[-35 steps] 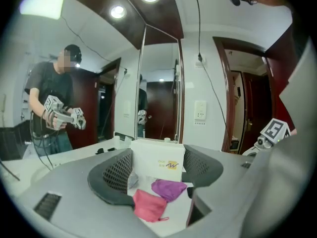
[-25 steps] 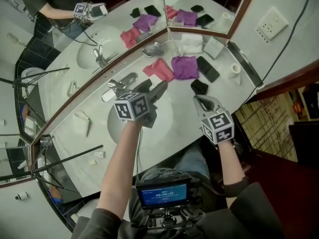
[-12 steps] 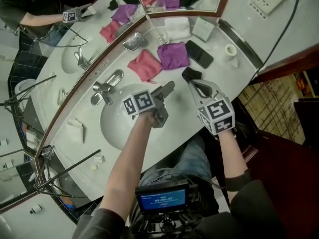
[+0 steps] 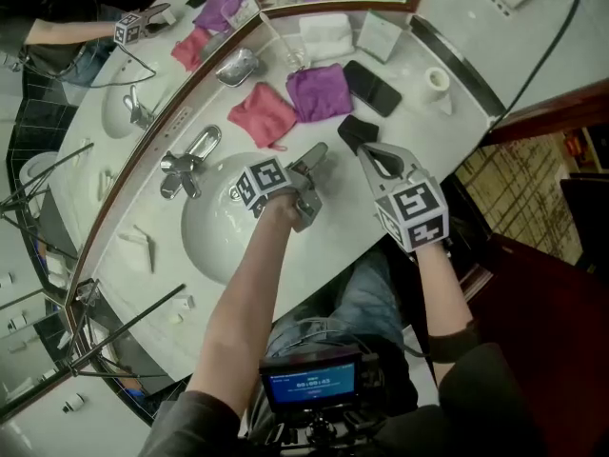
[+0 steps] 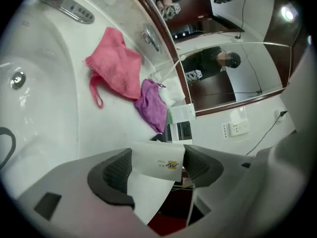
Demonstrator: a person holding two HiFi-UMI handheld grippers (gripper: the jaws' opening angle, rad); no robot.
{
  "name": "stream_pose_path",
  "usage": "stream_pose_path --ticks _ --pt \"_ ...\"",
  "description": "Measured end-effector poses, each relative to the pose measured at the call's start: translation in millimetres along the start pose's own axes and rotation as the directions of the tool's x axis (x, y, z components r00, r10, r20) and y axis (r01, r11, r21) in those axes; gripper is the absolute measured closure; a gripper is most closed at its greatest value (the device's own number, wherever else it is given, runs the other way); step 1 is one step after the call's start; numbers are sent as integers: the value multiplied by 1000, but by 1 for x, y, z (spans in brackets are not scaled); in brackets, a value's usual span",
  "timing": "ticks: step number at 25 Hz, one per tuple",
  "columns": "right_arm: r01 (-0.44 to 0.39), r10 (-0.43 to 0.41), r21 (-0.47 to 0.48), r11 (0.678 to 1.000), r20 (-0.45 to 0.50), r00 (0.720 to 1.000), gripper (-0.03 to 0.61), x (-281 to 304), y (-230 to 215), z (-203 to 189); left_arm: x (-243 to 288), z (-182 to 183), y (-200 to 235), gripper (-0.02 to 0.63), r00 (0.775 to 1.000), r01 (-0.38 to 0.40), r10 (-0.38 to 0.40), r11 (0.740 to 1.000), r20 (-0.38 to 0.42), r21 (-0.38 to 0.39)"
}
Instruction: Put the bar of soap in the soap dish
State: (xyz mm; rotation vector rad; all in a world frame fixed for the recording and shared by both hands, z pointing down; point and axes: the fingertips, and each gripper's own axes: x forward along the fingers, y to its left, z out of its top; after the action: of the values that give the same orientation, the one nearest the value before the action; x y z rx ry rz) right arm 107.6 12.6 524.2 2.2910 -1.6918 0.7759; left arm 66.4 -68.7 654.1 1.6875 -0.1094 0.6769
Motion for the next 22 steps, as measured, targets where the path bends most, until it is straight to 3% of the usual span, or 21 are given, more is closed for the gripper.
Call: stream_pose_path --ticks 13,22 --pt "7 -6 9 1000 -9 1000 561 -2 -10 -7 2 7 21 288 994 -44 54 992 90 -117" --pt "19 -19 10 1000 -6 1000 561 -5 -15 -11 -1 9 17 265 992 -33 46 993 114 -112"
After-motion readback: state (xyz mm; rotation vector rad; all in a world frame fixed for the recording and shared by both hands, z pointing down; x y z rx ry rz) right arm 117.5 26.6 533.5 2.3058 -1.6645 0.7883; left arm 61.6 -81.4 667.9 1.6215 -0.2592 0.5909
